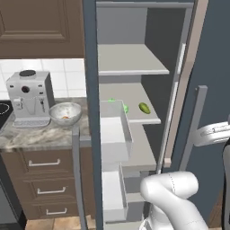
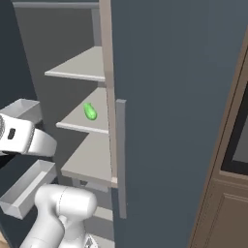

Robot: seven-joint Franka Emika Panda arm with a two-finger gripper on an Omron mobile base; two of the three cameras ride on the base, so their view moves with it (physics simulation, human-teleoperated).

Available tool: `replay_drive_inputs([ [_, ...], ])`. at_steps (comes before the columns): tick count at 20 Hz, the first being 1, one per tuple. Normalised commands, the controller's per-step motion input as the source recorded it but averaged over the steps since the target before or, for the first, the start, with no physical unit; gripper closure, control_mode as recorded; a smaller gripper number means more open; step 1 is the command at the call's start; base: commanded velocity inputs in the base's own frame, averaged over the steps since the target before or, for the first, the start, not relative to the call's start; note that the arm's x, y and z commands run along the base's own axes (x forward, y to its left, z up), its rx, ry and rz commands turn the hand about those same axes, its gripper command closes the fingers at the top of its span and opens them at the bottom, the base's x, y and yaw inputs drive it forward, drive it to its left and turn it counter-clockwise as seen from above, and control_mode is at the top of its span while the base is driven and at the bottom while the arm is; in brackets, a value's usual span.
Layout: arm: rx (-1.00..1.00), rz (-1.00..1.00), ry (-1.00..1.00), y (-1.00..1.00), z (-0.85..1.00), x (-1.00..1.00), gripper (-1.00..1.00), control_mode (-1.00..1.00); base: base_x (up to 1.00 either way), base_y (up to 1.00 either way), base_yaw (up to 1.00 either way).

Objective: Take the mango, corn, and mango from the freezer and place them in the bowl on the counter.

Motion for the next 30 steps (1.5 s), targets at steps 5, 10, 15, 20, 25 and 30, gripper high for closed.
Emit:
replay_drive_inputs([
  [5,0.0,0.0,0.0,0.0,0.0,0.0,-1.0,1.0,0.45,0.27,-0.13],
  [10,0.0,0.0,0.0,0.0,0.0,0.0,-1.0,1.0,0.21,0.33,-0.03],
  [15,0.0,0.0,0.0,0.0,0.0,0.0,-1.0,1.0,0.25,0.39,0.0],
  [20,0.0,0.0,0.0,0.0,0.0,0.0,-1.0,1.0,0.37,0.39,-0.01],
  [25,0.0,0.0,0.0,0.0,0.0,0.0,-1.0,1.0,0.45,0.35,-0.01],
  [30,0.0,0.0,0.0,0.0,0.0,0.0,-1.0,1.0,0.09,0.07,0.0],
])
